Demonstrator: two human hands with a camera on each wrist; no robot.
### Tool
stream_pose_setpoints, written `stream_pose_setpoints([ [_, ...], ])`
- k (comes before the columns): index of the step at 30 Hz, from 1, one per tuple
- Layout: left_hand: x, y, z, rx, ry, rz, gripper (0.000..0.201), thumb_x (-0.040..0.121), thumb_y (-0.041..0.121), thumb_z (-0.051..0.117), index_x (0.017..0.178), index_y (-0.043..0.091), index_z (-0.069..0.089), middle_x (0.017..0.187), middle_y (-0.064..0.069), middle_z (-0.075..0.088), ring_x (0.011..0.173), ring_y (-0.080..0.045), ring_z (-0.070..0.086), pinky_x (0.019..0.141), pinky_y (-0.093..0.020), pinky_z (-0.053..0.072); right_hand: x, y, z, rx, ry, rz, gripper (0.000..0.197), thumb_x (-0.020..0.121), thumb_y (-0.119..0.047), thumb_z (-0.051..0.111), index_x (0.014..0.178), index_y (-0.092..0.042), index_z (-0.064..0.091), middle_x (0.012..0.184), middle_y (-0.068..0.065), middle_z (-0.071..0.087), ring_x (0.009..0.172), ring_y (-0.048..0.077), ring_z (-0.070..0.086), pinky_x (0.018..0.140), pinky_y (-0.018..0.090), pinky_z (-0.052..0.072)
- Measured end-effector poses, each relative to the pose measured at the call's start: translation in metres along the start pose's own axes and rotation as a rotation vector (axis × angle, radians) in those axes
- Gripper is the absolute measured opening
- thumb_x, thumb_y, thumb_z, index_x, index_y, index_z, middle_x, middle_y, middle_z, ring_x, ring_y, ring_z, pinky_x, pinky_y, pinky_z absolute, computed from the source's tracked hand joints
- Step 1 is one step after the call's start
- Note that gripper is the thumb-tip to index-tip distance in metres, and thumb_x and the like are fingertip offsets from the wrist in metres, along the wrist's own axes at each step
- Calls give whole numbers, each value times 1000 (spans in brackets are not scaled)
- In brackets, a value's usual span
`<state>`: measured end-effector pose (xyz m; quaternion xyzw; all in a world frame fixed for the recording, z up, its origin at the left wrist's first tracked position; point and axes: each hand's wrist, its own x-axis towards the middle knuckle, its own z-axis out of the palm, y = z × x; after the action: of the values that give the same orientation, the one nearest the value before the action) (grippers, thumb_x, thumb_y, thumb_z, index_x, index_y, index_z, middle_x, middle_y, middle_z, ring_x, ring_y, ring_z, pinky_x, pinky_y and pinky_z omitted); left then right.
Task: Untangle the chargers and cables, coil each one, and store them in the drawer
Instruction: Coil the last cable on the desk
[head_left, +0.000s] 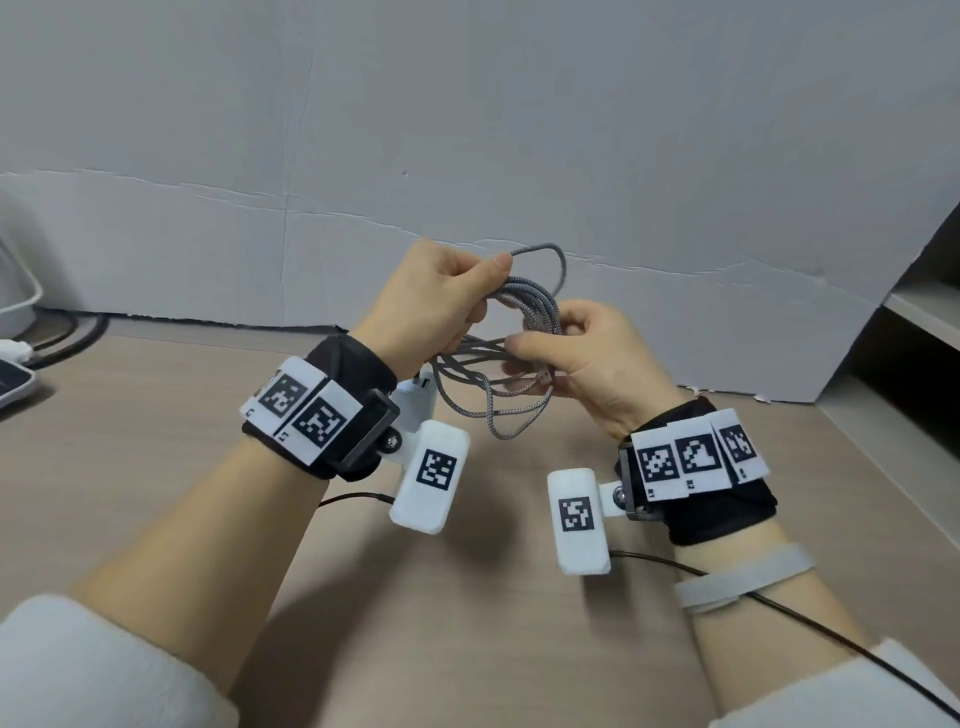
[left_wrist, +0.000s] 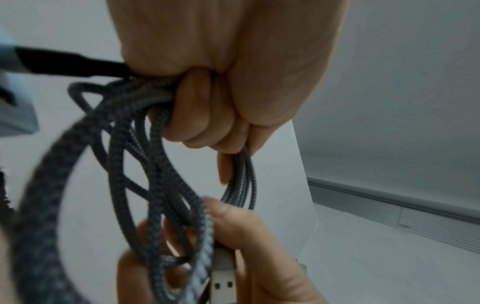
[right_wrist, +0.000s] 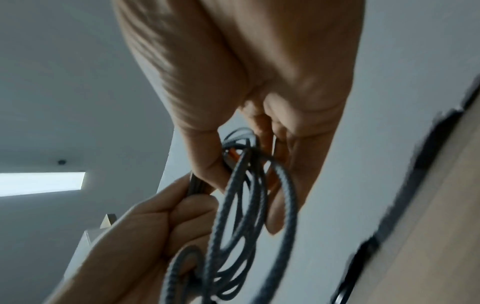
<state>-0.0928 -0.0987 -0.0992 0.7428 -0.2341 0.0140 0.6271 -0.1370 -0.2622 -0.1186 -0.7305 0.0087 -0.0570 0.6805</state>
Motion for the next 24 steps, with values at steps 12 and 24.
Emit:
stream_pose_setpoints([
  [12, 0, 0, -4, 285, 269, 68, 56, 104, 26, 51, 49, 22, 47, 56, -8, 40, 35, -7, 25, 38, -17, 21, -10, -7, -1, -1066, 168, -218, 31, 98, -33, 57, 76, -12, 57, 78, 13, 68, 73, 35, 70, 75, 43, 59],
  [24, 9, -2, -34, -404, 43, -168, 39, 106, 30, 48, 83, 4, 66, 50, 9, 23, 40, -4, 17, 35, -16, 17, 5, 13, -7, -1086, -17, -131, 17, 91, -19, 62, 75, -22, 67, 72, -2, 63, 78, 22, 62, 67, 27, 43],
])
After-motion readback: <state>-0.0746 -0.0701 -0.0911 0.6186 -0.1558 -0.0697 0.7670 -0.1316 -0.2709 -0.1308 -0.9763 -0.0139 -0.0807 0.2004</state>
